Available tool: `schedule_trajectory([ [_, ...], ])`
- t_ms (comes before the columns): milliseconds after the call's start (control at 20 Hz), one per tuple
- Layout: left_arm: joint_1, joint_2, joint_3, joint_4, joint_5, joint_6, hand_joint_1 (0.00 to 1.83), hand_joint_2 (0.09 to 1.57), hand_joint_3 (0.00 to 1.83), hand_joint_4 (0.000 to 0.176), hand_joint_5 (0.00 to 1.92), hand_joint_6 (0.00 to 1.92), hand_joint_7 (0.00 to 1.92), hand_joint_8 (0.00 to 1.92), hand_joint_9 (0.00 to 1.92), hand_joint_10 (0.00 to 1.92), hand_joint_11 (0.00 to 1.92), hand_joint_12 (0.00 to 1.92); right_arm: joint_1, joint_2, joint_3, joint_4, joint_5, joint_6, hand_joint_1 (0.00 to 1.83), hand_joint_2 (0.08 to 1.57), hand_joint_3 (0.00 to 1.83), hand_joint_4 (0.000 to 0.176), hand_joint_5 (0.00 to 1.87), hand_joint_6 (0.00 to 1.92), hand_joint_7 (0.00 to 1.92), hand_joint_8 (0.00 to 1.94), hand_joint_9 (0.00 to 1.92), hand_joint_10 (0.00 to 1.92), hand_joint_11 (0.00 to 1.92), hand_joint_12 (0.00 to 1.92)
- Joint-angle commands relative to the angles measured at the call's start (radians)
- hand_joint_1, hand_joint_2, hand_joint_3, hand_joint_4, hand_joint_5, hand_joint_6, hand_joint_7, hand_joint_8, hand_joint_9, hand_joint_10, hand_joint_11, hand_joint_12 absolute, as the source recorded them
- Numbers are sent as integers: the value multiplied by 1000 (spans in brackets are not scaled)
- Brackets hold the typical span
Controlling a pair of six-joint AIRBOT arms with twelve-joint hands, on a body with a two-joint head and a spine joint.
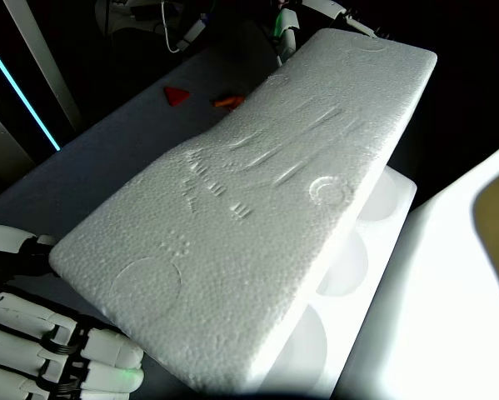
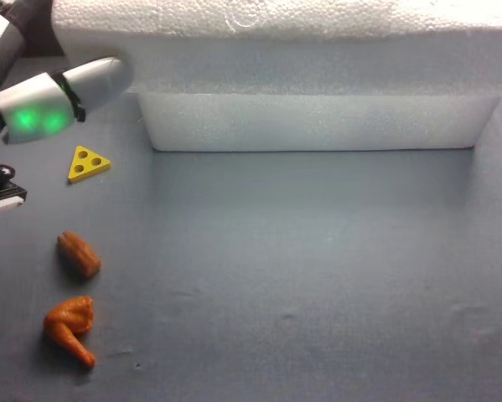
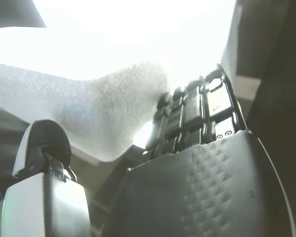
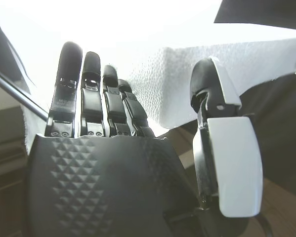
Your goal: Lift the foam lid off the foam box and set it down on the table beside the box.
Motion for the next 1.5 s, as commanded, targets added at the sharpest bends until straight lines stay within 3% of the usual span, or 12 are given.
schedule_trajectory([
  [0,7,10,-21,88,-143,2,426,1103,0,29,103,4,0,0,0,0,0,537,-6,19,-18,-95,160,9,479,1223,0,0,0,0,0,0,1,1,0,988],
  [50,16,18,-32,93,-149,3,399,1112,3,51,89,1,0,0,0,0,0,547,-16,26,-29,-101,168,9,471,1217,0,0,21,10,0,0,9,5,0,1119],
  [150,42,39,-65,103,-164,11,439,1132,1,68,70,8,0,0,0,0,0,127,-39,44,-55,-121,183,11,459,1217,0,0,30,18,0,0,0,0,0,1046],
  [300,90,62,-108,105,-184,16,460,1127,0,55,76,9,0,0,0,0,0,0,-72,59,-84,-140,192,14,430,1220,0,0,27,31,36,12,123,93,0,1439],
  [450,136,78,-142,103,-195,16,469,1134,3,14,68,4,0,0,0,0,0,0,-119,71,-106,-141,205,29,418,1198,0,0,7,43,18,1,3,195,0,1305],
  [600,178,90,-172,104,-197,16,446,1136,3,5,50,0,0,0,0,0,0,0,-173,80,-130,-140,211,40,373,1223,2,0,0,30,47,9,0,278,0,1352],
  [750,232,91,-196,97,-201,7,435,1117,0,10,57,7,0,0,0,0,0,0,-232,80,-145,-129,212,66,365,1230,0,0,5,2,8,0,0,140,0,1177],
  [900,276,85,-206,80,-202,0,377,1099,0,40,65,7,0,0,0,0,0,0,-301,77,-148,-94,226,91,366,1226,0,0,0,0,0,0,0,0,0,673],
  [950,292,76,-206,67,-204,-9,367,1106,0,17,64,6,0,0,0,0,0,0,-320,70,-146,-80,232,105,375,1230,1,0,0,0,0,0,0,0,0,463],
  [1050,313,58,-203,45,-209,-20,366,1102,0,16,57,2,0,0,0,0,0,0,-351,57,-136,-67,231,127,375,1237,0,0,0,0,0,0,0,0,0,26],
  [1250,348,25,-183,0,-195,-39,370,1116,1,0,49,0,0,0,0,0,0,0,-355,21,-103,-51,186,145,367,1227,0,0,0,0,0,0,0,0,17,8],
  [1450,351,6,-164,-23,-157,-39,340,1105,0,9,36,0,0,0,0,0,0,0,-328,-25,-61,-49,114,161,386,1184,0,0,0,0,0,0,0,0,41,36],
])
